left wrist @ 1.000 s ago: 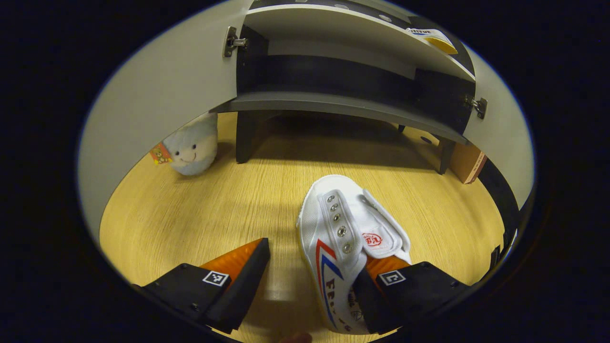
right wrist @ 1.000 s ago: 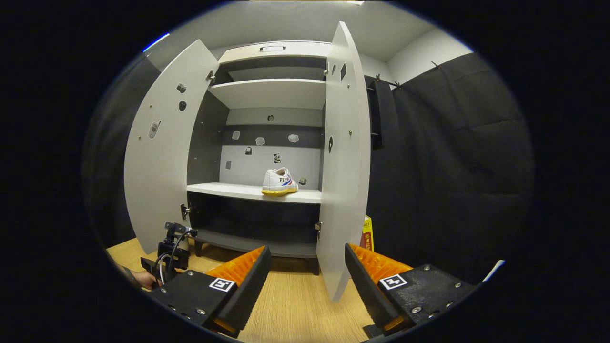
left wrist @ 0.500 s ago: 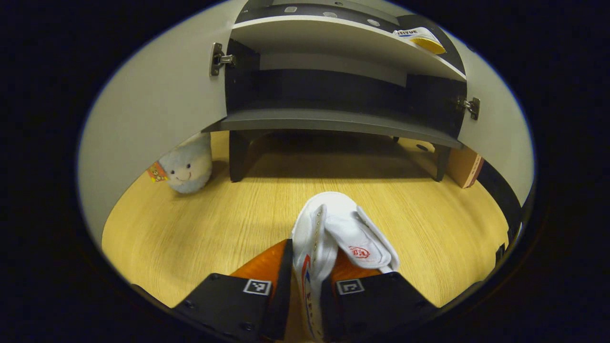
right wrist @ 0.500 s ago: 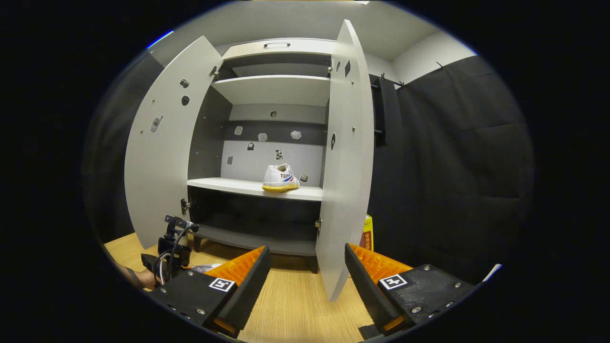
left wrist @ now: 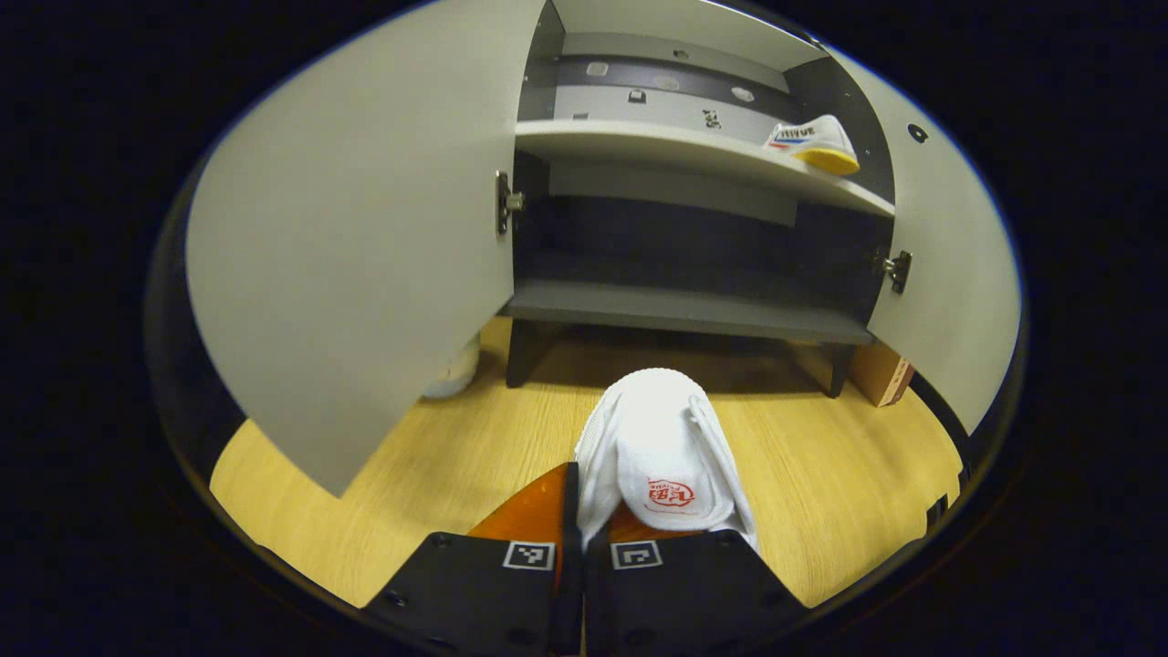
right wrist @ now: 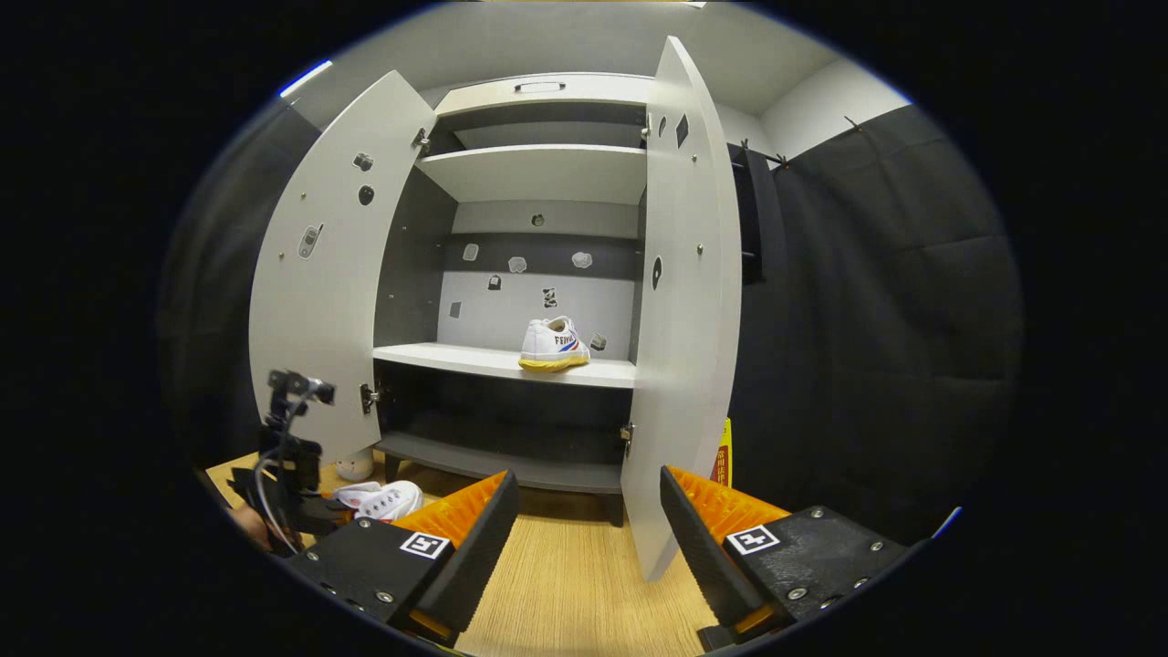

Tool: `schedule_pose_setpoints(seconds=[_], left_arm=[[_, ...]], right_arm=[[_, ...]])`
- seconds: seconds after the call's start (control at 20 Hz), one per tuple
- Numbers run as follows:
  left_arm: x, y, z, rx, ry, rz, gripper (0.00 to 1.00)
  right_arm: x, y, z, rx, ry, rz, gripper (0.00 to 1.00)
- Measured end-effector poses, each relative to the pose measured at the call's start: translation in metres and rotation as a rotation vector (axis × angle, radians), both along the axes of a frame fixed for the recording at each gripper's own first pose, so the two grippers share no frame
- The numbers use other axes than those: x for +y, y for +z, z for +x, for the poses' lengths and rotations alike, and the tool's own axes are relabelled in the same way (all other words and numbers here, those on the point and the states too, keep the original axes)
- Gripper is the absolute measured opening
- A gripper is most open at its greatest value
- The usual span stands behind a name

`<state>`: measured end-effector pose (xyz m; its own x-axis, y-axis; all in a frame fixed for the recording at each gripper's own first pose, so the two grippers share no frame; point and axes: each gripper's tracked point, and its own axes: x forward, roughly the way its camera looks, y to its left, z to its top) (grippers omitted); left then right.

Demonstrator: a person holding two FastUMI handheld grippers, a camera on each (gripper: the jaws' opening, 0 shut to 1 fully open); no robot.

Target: Grab one shoe with the right hand and put it into the shoe cabinet, grab the other shoe with the left hand and put it into the shoe cabinet; then close the right door with the right hand and the left door with the left hand.

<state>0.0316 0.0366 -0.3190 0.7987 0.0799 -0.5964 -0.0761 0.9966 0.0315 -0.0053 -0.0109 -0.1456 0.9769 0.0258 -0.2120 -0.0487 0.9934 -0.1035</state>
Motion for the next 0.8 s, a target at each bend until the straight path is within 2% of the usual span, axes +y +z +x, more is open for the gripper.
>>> schedule_pose_setpoints(seconds=[0.15,0.25,0.5,0.65,0.8], left_arm=[[-0.009,0.073,0.007,-0.08,0.015,-0.036,0.08],[-0.015,0.117,0.025,-0.132,-0.011,-0.043,0.08],[-0.025,0.211,0.095,-0.245,-0.008,-0.018,0.08],[-0.038,0.245,0.149,-0.277,-0.024,-0.017,0.08],[-0.047,0.257,0.209,-0.281,-0.031,-0.024,0.08]], right_arm=[[0.006,-0.001,0.002,0.003,0.011,0.015,0.94],[0.011,-0.001,0.003,0.0,0.021,0.038,0.94],[0.014,0.006,0.0,-0.019,0.02,0.045,0.94],[0.018,0.006,-0.002,-0.012,0.026,0.059,0.94],[0.018,0.009,-0.003,-0.014,0.021,0.063,0.94]])
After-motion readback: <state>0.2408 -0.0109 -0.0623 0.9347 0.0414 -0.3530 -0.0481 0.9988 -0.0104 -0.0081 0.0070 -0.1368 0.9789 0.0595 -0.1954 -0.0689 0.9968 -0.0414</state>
